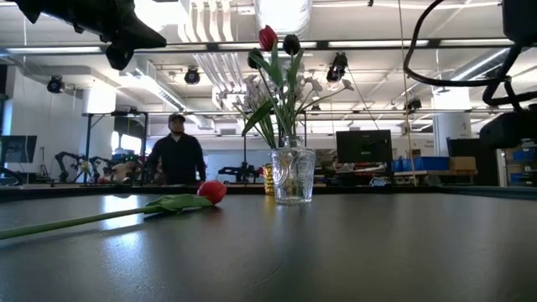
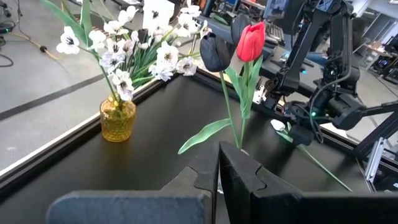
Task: Sort flowers into vase by color
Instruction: Put the white tulip into the yellow vase
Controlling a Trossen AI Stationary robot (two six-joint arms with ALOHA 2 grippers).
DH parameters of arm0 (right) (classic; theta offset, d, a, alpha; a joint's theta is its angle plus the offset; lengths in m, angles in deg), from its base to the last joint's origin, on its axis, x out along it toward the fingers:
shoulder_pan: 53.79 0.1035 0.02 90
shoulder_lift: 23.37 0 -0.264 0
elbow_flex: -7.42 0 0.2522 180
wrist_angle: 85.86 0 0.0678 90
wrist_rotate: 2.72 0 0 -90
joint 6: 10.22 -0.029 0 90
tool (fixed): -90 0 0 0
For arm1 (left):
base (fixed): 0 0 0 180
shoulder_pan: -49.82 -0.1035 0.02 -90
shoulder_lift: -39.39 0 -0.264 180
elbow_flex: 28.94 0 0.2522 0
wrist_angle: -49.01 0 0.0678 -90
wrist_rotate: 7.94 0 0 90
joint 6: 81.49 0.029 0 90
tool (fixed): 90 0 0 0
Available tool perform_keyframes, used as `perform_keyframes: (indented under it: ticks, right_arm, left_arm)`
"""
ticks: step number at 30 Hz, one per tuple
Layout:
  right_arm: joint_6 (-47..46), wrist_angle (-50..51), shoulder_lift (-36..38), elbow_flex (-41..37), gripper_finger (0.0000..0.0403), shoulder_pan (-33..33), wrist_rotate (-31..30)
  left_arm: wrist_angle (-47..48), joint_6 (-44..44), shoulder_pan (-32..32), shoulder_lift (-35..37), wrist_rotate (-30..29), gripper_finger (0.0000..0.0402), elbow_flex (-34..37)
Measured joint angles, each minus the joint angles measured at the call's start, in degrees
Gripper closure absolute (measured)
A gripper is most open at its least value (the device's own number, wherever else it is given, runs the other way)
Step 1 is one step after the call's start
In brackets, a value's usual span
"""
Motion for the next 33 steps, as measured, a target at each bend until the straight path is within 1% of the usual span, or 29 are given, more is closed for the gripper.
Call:
perform_keyframes:
  ticks: [3,6,9,10,13,16,18,20,21,23,25,28,30,31,32,33]
  right_arm:
    - [1.33,0.99,0.82,1.82,0.0334,0.03,-2.22]
    - [2.96,5.5,2.11,5.42,0.0381,-0.16,-6.42]
    - [4.35,9.73,2.4,10.11,0.0387,-0.22,-13.5]
    - [5.09,11.36,2.56,12.12,0.0388,-0.33,-17.08]
    - [7.44,17.64,2.5,18.96,0.0388,-0.76,-30.83]
    - [8.66,26.49,2.09,27.42,0.0389,-2.51,-44.91]
    - [13.35,30.93,1.75,33.37,0.0389,-4.7,-55.05]
    - [22.69,32.8,1.51,39.72,0.039,-7.89,-63.99]
    - [28.84,32.81,1.52,42.65,0.039,-10.04,-67.34]
    - [41.45,32.46,1.62,48.44,0.039,-15.17,-71.73]
    - [54.53,32.41,1.64,54.25,0.039,-21.46,-73.16]
    - [75.65,30.63,1.75,62.34,0.039,-31.83,-73.04]
    - [90.9,25.57,2.09,66.58,0.039,-39.74,-70.93]
    - [98.78,21.51,2.35,68.09,0.039,-43.92,-68.11]
    - [106.95,16.32,2.74,69.07,0.039,-48.45,-63.93]
    - [114.07,10.39,2.98,69.4,0.039,-53.48,-58.52]
  left_arm:
    - [-0.03,-0.11,0.0,0.09,-0.01,0.0402,0.0]
    - [-0.09,-0.11,-0.06,0.09,-0.09,0.0402,0.0]
    - [-0.34,-0.09,-0.07,0.03,-0.23,0.0402,0.0]
    - [-0.55,-0.07,-0.07,0.0,-0.51,0.0402,0.0]
    - [-1.49,0.04,-0.07,-0.01,-1.66,0.0402,0.0]
    - [-1.99,-0.06,-0.45,-0.11,-1.68,0.0402,0.0]
    - [-2.08,-0.54,-0.71,-0.11,-1.68,0.0402,0.0]
    - [-2.66,-0.6,-0.82,-0.11,-1.66,0.0402,0.0]
    - [-3.18,-0.61,-0.91,-0.12,-1.65,0.0402,0.0]
    - [-4.42,-1.0,-1.25,-0.11,-1.63,0.0402,0.0]
    - [-5.89,-1.42,-1.65,-0.35,-1.65,0.0402,0.0]
    - [-7.52,-1.49,-2.56,-1.03,-2.21,0.0402,0.0]
    - [-8.36,-2.12,-3.02,-1.64,-3.19,0.0402,0.0]
    - [-8.69,-2.33,-3.23,-1.96,-3.81,0.0402,0.0]
    - [-8.81,-2.44,-3.39,-2.2,-4.24,0.0402,0.0]
    - [-8.84,-2.45,-3.48,-2.44,-4.85,0.0402,0.0]
